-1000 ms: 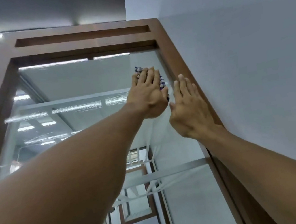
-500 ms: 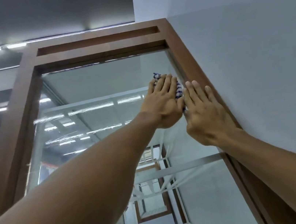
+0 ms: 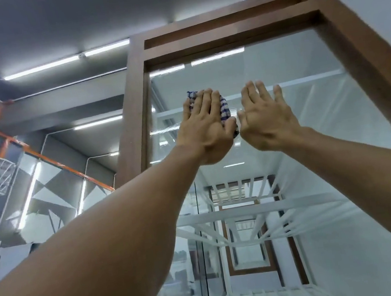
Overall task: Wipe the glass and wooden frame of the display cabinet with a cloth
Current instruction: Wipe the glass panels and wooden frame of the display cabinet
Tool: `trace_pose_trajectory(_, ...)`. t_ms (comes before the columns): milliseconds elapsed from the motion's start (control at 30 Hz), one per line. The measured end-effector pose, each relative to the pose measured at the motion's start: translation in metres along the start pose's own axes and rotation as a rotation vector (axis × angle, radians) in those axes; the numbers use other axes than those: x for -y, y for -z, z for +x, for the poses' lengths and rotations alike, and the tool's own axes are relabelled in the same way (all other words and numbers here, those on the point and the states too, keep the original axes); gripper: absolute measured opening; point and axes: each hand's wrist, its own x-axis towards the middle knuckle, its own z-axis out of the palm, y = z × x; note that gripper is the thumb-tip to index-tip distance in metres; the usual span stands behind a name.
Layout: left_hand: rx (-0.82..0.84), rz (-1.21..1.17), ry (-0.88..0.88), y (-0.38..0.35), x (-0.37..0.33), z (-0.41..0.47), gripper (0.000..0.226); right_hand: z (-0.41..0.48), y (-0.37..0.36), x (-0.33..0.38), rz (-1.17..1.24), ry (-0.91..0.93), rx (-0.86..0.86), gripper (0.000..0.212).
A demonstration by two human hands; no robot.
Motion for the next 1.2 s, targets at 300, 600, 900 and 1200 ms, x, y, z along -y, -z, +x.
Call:
trace_pose_trajectory(300,0.052,0.001,0.143,0.011,0.050,-0.051,0.082,-0.012,-0.003,-0.006,0.035,0.077,0.005,0.067)
trace_pose_trajectory(600,0.034,-0.078,0.186,0.003,0.020,-0.061,0.084,-0.031,-0.001,-0.017,0.038,0.125,0.051,0.064)
trace_pose_trajectory(900,0.018,-0.109,-0.091,-0.017,-0.104,-0.003,0.073,-0.065,0.021,-0.099,0.017,-0.062,0.013,0.063)
trace_pose_trajectory(1200,0.028,-0.081,-0.185,-0.026,-0.189,0.046,0.071,-0.129,0.018,-0.142,0.097,-0.104,-0.031,0.065)
